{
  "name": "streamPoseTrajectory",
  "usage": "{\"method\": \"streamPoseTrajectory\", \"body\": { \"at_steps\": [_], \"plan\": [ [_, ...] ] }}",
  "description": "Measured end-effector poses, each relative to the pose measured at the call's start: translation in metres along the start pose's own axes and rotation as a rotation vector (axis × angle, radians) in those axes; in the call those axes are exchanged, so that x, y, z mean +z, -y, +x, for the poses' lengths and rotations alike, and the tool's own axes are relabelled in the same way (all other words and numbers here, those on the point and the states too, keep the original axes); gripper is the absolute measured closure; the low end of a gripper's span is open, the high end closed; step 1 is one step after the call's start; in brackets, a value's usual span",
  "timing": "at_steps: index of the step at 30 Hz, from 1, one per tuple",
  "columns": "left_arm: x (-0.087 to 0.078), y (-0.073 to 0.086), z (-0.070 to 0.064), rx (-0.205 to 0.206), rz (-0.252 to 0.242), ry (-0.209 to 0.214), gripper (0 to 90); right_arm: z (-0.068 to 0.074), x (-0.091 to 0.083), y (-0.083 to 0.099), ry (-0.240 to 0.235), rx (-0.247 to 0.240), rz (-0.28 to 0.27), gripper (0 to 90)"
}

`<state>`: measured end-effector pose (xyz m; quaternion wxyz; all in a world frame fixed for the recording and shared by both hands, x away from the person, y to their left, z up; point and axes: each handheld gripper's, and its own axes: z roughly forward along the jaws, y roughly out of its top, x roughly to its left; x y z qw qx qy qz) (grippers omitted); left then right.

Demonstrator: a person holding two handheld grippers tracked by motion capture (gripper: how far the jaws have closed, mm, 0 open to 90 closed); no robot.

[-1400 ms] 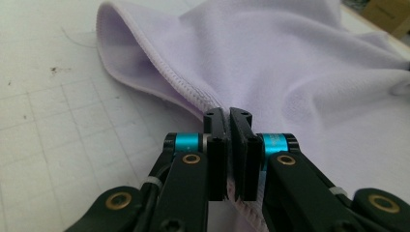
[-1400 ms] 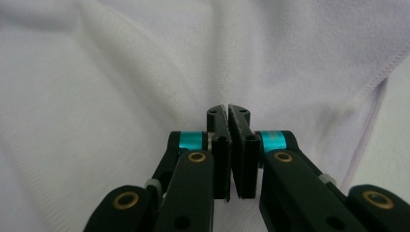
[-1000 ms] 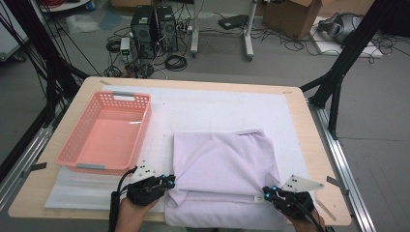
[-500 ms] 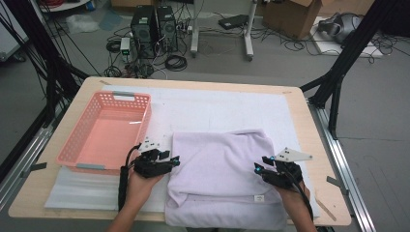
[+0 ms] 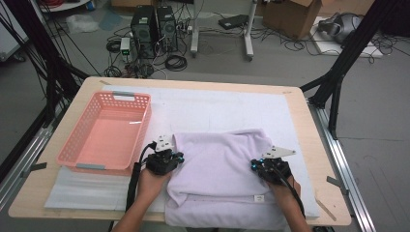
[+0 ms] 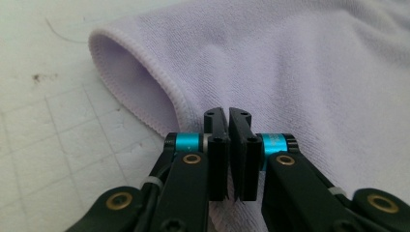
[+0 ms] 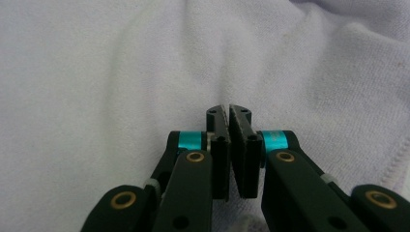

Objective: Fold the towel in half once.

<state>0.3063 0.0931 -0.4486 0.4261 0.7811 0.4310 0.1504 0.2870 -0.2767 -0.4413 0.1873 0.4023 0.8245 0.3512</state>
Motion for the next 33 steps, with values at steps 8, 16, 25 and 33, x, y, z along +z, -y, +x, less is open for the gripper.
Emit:
{"method": "streamPoseTrajectory", "body": {
  "at_steps": [8,16,25,33],
  "plan": [
    [-0.024,0.006,-0.003,-0.01,-0.043,0.069,87.1,0.003,-0.024,0.007,-0.026,0.015,-0.045,87.3],
    [-0.055,0.025,-0.015,0.024,-0.032,0.15,86.8,0.013,-0.051,0.022,-0.083,0.021,-0.036,87.2],
    [-0.048,0.003,0.0,-0.043,-0.086,0.134,51.9,-0.003,-0.055,0.018,-0.035,0.053,-0.14,62.8],
    [-0.02,-0.018,0.021,-0.083,-0.103,0.052,47.5,-0.046,-0.025,-0.001,0.135,0.134,-0.121,65.5]
  ]
}}
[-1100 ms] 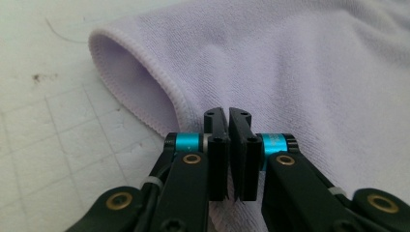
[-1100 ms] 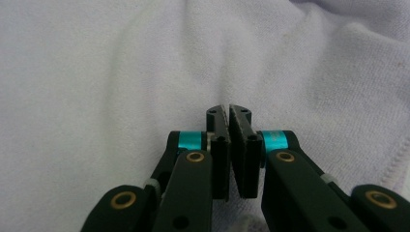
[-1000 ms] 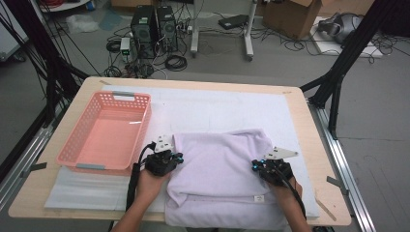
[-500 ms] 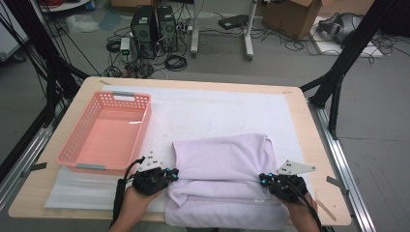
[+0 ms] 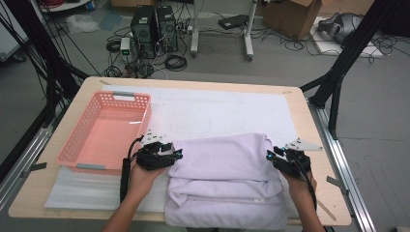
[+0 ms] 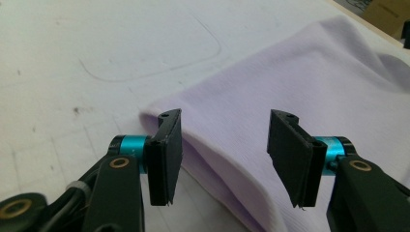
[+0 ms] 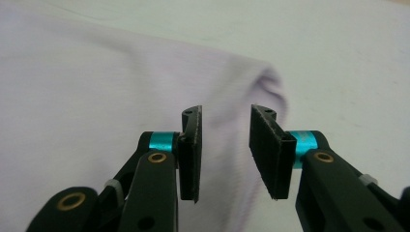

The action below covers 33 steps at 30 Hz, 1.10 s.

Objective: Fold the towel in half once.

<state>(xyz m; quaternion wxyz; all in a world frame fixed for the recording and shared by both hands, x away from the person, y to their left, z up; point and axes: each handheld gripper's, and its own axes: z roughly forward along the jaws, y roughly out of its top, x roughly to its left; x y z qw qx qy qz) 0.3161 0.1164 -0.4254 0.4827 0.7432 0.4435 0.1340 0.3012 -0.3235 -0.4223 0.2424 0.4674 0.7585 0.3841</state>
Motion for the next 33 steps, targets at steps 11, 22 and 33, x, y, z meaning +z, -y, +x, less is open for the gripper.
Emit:
{"method": "streamPoseTrajectory", "body": {
  "at_steps": [11,22,33],
  "plan": [
    [0.017,-0.001,0.014,-0.01,-0.013,-0.008,48.2,0.002,0.056,-0.011,-0.053,-0.036,0.102,67.0],
    [0.029,-0.006,0.019,-0.037,-0.009,-0.029,45.4,-0.016,0.034,-0.004,0.111,-0.008,0.142,85.5],
    [0.042,-0.009,0.022,-0.056,0.025,-0.05,44.8,-0.039,0.037,-0.011,0.084,0.087,0.043,80.2]
  ]
}}
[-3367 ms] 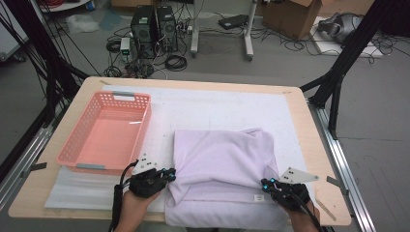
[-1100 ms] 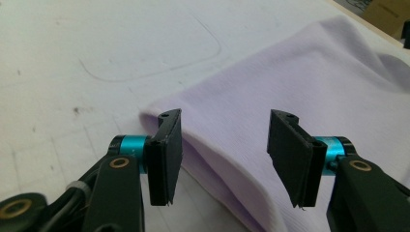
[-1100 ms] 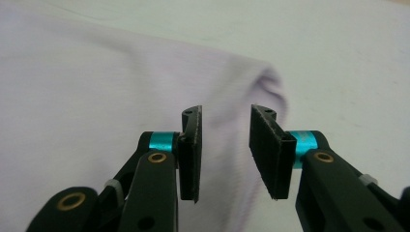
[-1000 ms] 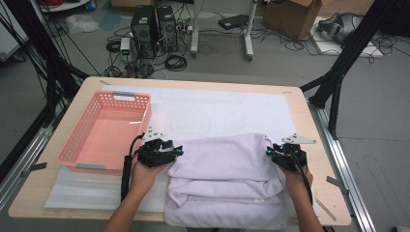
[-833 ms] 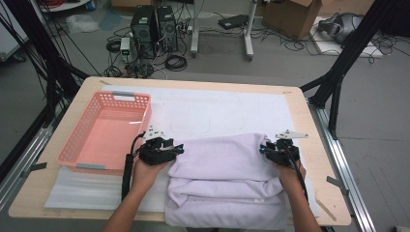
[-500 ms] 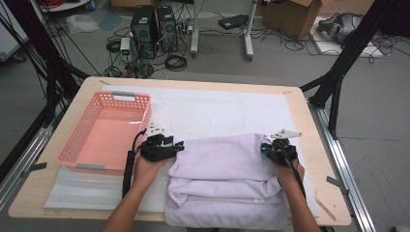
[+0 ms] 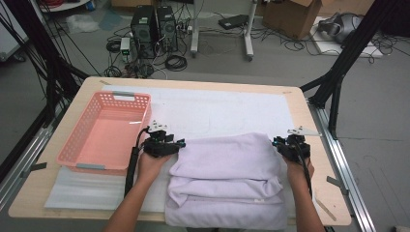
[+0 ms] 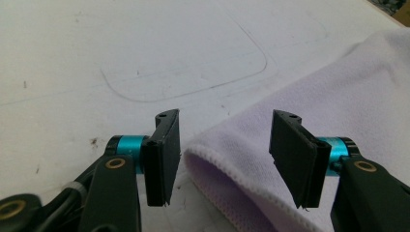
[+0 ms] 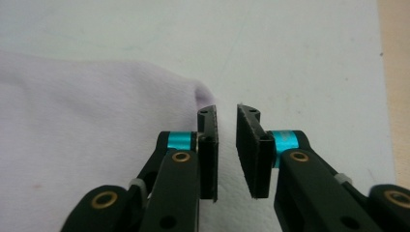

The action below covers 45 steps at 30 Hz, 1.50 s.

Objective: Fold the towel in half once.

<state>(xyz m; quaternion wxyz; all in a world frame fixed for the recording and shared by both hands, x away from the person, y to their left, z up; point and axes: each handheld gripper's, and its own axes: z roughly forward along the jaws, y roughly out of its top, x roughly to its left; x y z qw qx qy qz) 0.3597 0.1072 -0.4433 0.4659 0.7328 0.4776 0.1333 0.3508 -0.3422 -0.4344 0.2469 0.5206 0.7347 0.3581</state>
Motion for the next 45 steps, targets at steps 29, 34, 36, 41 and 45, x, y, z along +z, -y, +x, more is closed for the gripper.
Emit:
{"method": "streamPoseTrajectory", "body": {
  "at_steps": [29,34,36,41,45],
  "plan": [
    [0.011,0.005,-0.002,0.019,0.045,-0.094,84.6,-0.009,0.007,-0.007,-0.07,0.019,-0.02,76.0],
    [0.011,0.005,-0.001,0.02,0.044,-0.09,84.8,0.011,0.03,-0.008,-0.187,-0.008,0.029,68.0],
    [0.011,0.005,-0.001,0.018,0.044,-0.086,84.8,0.021,0.033,-0.01,-0.146,-0.059,0.05,78.3],
    [0.011,0.005,-0.001,0.014,0.042,-0.085,85.0,0.019,0.029,-0.013,-0.06,-0.097,0.071,88.1],
    [0.011,0.005,-0.001,0.013,0.042,-0.084,85.1,-0.002,0.014,-0.008,0.037,-0.043,0.051,88.5]
  ]
}}
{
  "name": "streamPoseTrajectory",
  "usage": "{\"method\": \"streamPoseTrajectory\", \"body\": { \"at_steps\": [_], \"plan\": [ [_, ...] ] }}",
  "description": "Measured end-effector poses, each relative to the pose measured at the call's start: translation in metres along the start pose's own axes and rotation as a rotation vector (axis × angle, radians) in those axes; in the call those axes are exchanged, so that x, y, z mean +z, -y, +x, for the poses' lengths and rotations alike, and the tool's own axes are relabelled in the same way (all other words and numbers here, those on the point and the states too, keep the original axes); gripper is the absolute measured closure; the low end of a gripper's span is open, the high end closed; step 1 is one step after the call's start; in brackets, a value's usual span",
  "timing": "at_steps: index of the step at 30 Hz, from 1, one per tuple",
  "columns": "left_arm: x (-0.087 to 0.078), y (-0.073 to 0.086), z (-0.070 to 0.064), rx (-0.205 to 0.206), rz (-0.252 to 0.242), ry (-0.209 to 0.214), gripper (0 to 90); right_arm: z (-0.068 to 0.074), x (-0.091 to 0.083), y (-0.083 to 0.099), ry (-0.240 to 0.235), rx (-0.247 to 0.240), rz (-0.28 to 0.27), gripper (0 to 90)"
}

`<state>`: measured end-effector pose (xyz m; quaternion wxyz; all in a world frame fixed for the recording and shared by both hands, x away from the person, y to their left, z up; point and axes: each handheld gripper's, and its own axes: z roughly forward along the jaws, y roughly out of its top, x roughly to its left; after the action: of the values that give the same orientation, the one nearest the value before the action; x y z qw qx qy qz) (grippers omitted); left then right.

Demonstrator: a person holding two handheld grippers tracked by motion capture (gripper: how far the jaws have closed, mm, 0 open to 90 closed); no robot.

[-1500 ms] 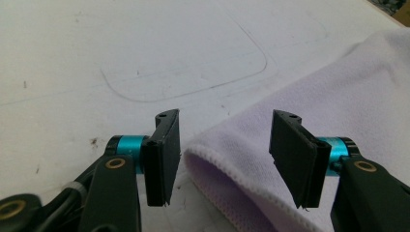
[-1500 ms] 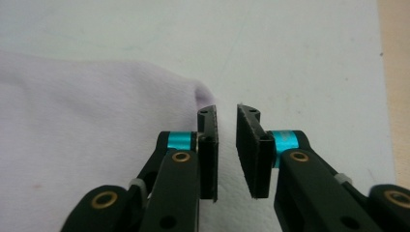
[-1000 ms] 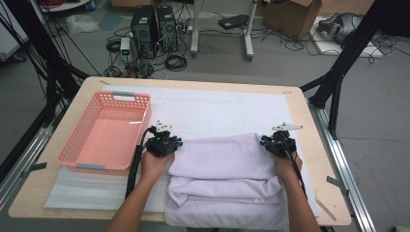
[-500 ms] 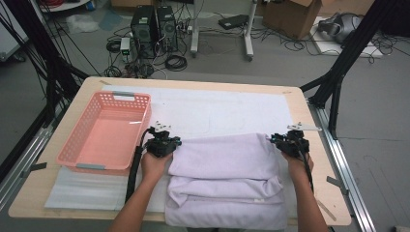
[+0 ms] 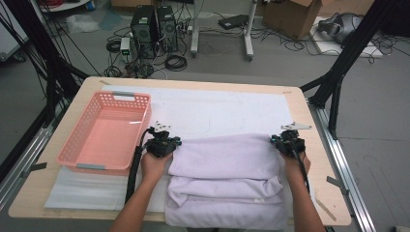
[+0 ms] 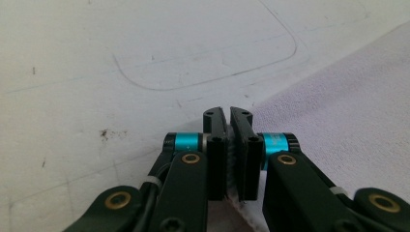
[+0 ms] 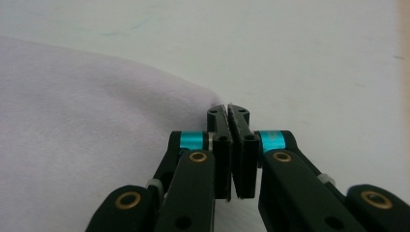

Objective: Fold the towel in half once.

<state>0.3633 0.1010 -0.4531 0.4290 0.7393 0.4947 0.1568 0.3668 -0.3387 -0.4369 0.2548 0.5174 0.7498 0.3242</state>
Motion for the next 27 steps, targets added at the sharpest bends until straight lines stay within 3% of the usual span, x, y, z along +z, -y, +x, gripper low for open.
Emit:
{"method": "streamPoseTrajectory", "body": {
  "at_steps": [4,6,8,11,14,17,20,23,25,26,27],
  "plan": [
    [0.0,0.0,0.0,0.006,0.0,-0.004,85.1,-0.007,-0.009,0.001,0.016,0.008,-0.028,86.2],
    [0.0,0.0,0.0,0.004,0.0,-0.004,84.7,-0.006,-0.011,0.001,0.041,0.013,-0.038,73.0],
    [0.0,0.0,0.001,-0.011,-0.001,-0.005,82.6,-0.01,-0.016,0.001,0.028,0.074,-0.081,67.9],
    [-0.001,0.0,0.002,-0.013,-0.005,0.005,72.5,-0.016,-0.021,0.001,-0.004,0.093,-0.121,63.1],
    [-0.002,-0.001,-0.001,-0.018,0.003,0.003,55.3,-0.017,-0.014,0.004,-0.077,0.101,-0.079,55.2],
    [-0.003,-0.001,-0.003,-0.007,0.014,-0.005,44.6,-0.01,-0.007,0.004,-0.126,0.07,-0.051,51.3],
    [-0.004,0.0,-0.002,0.044,0.022,-0.021,43.4,-0.001,-0.002,0.003,-0.158,0.031,-0.019,49.7],
    [-0.004,0.001,-0.005,0.104,0.03,-0.033,42.6,0.006,0.007,0.006,-0.161,-0.001,0.036,47.6],
    [-0.003,0.003,-0.009,0.136,0.025,-0.057,44.8,0.008,0.006,0.006,-0.149,-0.011,0.03,52.2],
    [-0.003,0.002,-0.009,0.13,0.02,-0.039,50.7,0.009,0.006,0.007,-0.156,-0.011,0.028,62.6],
    [-0.004,0.002,-0.008,0.106,0.021,-0.009,65.5,0.01,0.005,0.007,-0.184,-0.018,0.022,78.4]
  ]
}}
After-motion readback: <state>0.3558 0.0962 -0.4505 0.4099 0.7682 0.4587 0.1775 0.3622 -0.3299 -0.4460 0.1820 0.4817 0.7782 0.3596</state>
